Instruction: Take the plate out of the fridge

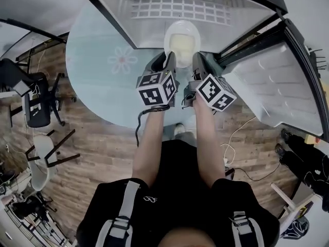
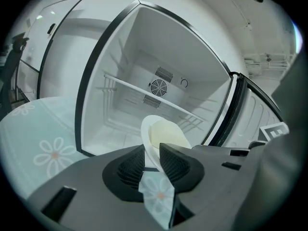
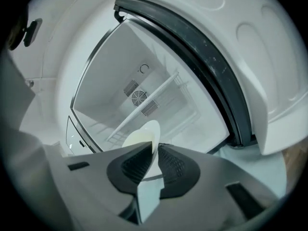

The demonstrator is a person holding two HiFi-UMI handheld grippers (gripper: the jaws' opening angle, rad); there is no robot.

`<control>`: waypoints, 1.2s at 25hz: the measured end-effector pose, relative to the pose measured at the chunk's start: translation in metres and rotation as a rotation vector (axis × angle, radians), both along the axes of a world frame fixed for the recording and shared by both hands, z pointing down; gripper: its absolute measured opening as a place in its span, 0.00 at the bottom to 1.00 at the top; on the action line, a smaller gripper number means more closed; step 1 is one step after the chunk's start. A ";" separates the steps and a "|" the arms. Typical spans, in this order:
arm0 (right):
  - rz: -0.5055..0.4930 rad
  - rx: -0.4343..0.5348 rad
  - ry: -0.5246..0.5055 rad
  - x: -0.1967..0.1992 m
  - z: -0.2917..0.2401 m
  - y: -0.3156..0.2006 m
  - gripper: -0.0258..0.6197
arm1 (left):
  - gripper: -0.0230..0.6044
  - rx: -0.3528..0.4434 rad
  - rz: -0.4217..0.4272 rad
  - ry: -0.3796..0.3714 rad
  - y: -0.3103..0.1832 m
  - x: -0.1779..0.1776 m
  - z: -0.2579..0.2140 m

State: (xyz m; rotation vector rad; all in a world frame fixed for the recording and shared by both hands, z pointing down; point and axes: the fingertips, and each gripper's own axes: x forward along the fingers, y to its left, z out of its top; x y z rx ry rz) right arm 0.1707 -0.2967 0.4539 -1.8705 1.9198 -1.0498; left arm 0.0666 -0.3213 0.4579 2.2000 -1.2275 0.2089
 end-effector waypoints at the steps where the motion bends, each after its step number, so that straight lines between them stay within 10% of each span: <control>1: -0.006 0.006 0.001 -0.001 -0.004 0.006 0.10 | 0.19 0.001 -0.004 0.001 0.007 -0.001 -0.003; 30: -0.148 0.129 -0.015 -0.056 -0.058 0.136 0.10 | 0.17 0.126 -0.144 0.008 0.154 -0.057 -0.061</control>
